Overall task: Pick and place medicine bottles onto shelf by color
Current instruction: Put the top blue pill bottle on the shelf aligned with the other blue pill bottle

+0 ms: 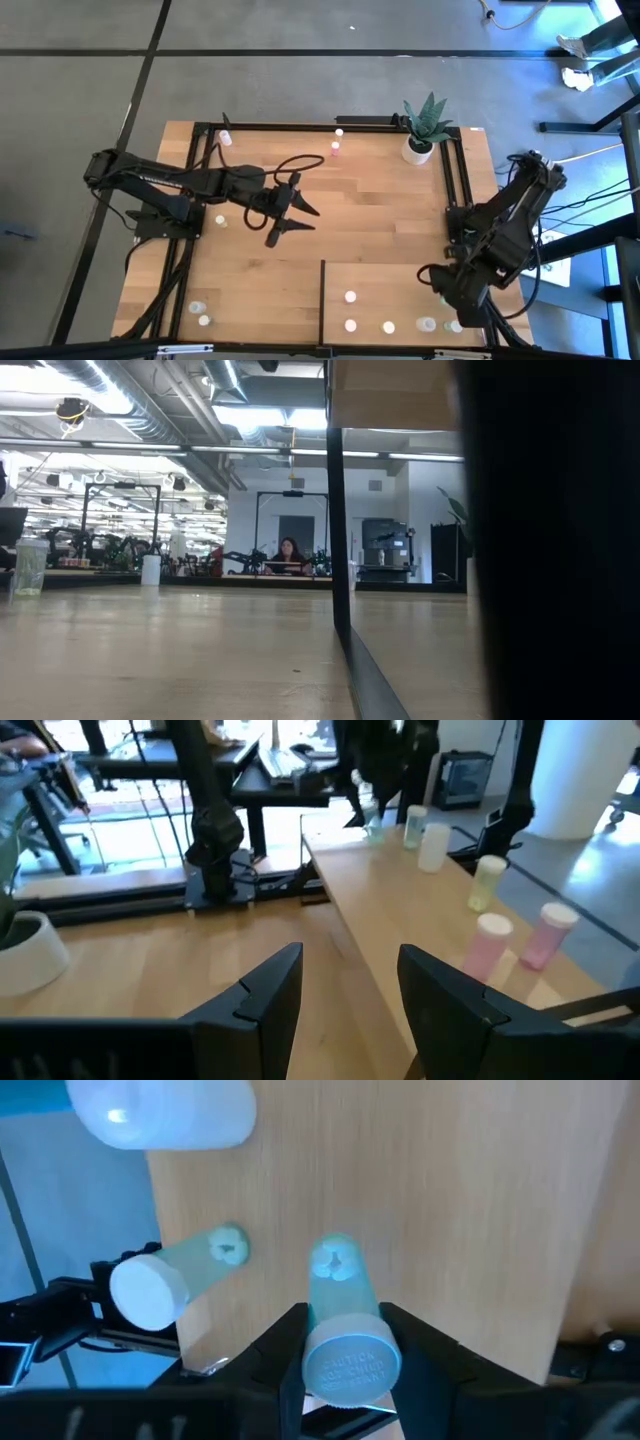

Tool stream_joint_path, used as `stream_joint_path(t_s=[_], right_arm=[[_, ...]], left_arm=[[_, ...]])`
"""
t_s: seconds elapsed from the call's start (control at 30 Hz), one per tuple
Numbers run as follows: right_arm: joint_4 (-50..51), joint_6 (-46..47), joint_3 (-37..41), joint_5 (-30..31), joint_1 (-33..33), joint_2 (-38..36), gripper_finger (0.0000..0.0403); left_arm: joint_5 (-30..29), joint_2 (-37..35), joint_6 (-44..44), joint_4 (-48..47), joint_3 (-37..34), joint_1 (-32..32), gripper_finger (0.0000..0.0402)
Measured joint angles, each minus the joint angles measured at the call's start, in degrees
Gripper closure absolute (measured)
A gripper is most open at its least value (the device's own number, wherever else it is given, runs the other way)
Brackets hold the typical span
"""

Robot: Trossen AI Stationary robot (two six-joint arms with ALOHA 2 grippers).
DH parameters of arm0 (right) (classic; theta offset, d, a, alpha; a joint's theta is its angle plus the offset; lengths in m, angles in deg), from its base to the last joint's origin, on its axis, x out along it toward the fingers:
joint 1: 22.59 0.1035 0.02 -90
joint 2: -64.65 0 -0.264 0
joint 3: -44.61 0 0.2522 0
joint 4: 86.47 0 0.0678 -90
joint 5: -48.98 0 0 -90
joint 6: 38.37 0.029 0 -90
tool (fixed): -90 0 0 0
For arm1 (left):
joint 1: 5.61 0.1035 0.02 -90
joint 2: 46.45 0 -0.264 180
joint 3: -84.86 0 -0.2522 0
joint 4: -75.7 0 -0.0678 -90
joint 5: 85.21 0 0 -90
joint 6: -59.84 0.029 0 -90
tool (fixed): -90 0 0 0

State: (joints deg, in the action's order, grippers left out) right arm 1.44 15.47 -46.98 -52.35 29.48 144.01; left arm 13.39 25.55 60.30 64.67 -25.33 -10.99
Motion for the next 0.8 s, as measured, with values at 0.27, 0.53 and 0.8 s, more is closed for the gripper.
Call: stream_joint_path(t_s=[0.27, 0.53, 0.8], right_arm=[[0.61, -0.17, 0.00, -0.68, 0.02, 1.98, 0.0283], [2.79, -0.23, 0.00, -0.22, 0.02, 1.95, 0.0283], [3.69, -0.32, 0.00, 1.08, 0.00, 1.87, 0.0283]], left_arm=[[0.07, 0.00, 0.31, 0.95, 0.00, -0.36, 0.0242], [0.07, 0.00, 0.25, 0.95, 0.00, -0.36, 0.0242], [0.07, 0.00, 0.10, 0.97, 0.00, -0.34, 0.0242]])
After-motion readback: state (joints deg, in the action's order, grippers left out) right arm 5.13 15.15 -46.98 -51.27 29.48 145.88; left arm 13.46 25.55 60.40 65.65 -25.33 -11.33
